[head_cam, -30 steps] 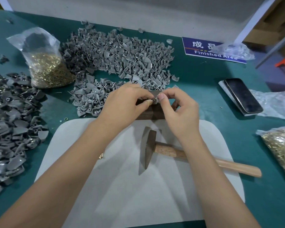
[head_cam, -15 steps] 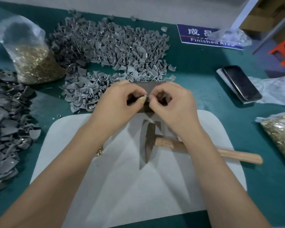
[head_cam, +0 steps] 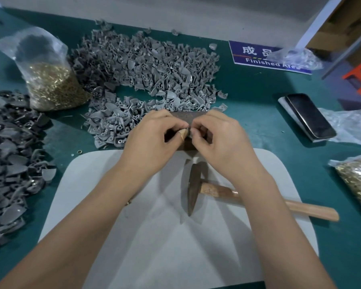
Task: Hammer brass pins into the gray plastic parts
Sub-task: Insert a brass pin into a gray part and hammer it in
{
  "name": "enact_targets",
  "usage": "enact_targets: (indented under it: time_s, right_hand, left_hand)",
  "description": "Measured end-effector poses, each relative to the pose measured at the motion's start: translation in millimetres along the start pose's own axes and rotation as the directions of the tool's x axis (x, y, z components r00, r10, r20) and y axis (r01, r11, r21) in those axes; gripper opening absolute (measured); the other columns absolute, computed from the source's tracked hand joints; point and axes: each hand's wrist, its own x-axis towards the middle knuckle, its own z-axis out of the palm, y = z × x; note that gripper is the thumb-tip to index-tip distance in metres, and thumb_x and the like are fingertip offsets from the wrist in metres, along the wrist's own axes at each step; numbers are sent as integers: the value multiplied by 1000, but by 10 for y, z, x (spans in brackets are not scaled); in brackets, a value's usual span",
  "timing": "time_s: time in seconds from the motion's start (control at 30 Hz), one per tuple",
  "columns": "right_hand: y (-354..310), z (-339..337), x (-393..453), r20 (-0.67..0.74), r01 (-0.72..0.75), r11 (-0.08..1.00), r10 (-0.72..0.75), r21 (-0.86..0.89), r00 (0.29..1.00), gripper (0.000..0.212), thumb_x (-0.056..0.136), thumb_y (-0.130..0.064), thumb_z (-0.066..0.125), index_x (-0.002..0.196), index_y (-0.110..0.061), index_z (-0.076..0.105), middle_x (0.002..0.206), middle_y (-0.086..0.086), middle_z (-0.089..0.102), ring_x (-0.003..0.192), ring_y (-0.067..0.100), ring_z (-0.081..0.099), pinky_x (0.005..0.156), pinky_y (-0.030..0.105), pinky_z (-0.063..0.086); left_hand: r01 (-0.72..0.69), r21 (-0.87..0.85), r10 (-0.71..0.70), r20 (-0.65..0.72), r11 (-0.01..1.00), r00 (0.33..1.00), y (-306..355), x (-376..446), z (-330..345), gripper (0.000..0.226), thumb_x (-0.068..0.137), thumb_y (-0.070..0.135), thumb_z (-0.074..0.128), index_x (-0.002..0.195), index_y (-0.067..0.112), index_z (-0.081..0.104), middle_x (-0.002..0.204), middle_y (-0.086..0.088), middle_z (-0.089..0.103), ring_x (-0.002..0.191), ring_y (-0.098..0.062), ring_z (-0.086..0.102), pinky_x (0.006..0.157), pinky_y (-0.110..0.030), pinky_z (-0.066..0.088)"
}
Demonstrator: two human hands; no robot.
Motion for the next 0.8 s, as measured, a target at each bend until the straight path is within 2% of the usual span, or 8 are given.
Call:
enact_targets:
  time_s: [0.13,0.27,0.33,0.5,0.7,0.8]
  right_hand:
    - [-38,6,10,-6,10,1000,-10,-24,1000,7,91,-11,64,87,-9,69,82,-5,49,78,18,50,72,45,49]
    - [-114,34,11,4,21,985,-21,-169,1000,14,96,-14,58,92,-8,69,92,5,58,91,27,57,72,37,44]
    - [-126,36,7,5,28,983,-28,-182,1000,16,98,-15,56,94,-7,69,96,7,60,93,28,57,71,36,41]
    - [-61,46,42,6,30,998,-30,-64,1000,9,91,-7,60,84,-5,66,83,2,51,78,22,49,71,40,45]
    - [29,88,30,-80,9,998,-4,69,997,8,85,-3,67,81,-7,71,72,-4,50,68,8,39,65,20,32]
    - [59,83,1,-95,5,994,6,107,995,9,85,-4,69,81,-11,74,70,-2,54,67,8,43,64,17,33]
  left_hand:
    - [12,-14,-12,14,1000,1000,-3,7,-18,11,89,19,73,98,23,79,83,15,57,85,-13,52,75,-34,47]
    - [3,-27,-3,27,1000,1000,-2,17,-36,7,88,15,74,91,21,78,80,11,57,81,-14,51,74,-33,45]
    - [7,-32,-6,24,999,1000,0,15,-40,6,88,15,75,90,20,78,80,8,58,81,-14,51,73,-33,45]
    - [6,-35,-4,51,999,999,-5,25,-64,10,90,17,73,95,24,79,83,11,59,83,-10,50,74,-27,42]
    - [-14,-24,16,67,1000,998,-13,19,-67,13,94,22,71,106,21,76,90,14,60,89,-10,51,78,-28,43]
    - [-28,8,28,55,1000,998,-7,19,-68,10,93,23,72,103,22,75,88,13,60,87,-10,51,76,-30,43]
